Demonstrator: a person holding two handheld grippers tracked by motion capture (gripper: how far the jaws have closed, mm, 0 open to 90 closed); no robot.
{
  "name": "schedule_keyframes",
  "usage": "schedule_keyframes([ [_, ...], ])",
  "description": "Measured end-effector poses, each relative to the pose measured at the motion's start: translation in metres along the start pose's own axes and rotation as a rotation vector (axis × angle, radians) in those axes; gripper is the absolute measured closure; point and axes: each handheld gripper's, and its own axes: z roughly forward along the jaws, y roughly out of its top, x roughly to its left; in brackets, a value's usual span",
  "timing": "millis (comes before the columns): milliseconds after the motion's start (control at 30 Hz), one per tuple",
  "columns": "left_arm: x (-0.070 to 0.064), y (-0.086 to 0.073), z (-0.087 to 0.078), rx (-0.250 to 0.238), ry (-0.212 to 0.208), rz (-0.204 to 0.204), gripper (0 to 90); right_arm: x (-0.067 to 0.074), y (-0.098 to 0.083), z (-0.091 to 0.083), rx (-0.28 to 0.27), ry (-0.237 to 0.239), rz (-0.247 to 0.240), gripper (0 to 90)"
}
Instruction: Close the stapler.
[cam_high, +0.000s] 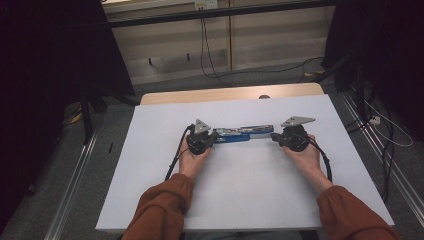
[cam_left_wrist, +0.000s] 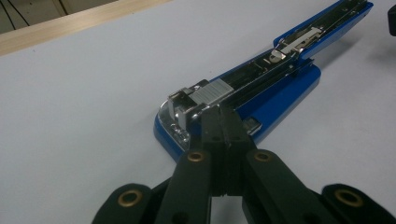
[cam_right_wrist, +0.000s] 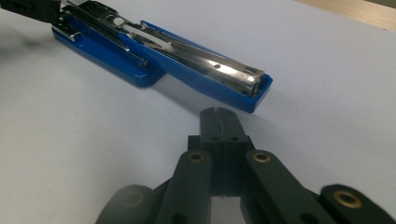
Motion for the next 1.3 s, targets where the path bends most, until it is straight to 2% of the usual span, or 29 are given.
schedule_keyframes([
  [67,0.000,0.000,0.000,0.000,-0.002,0.001,90.0,-0.001,0.000,0.001,0.008,-0.004,0.013,90.0],
  [667,0.002,0.000,0.000,0.002,0.002,0.004,90.0,-0.005,-0.001,0.008,0.043,-0.032,0.018,90.0],
  [867,0.002,0.000,0.000,0.001,-0.003,-0.003,90.0,-0.010,-0.001,0.007,0.054,-0.056,0.029,90.0],
  [1100,0.001,0.000,0.001,-0.003,-0.011,-0.019,90.0,-0.012,-0.001,0.011,0.063,-0.060,0.040,90.0],
  [1300,0.001,0.000,0.000,-0.003,-0.004,-0.009,90.0,-0.013,0.001,0.015,0.068,-0.060,0.035,90.0],
])
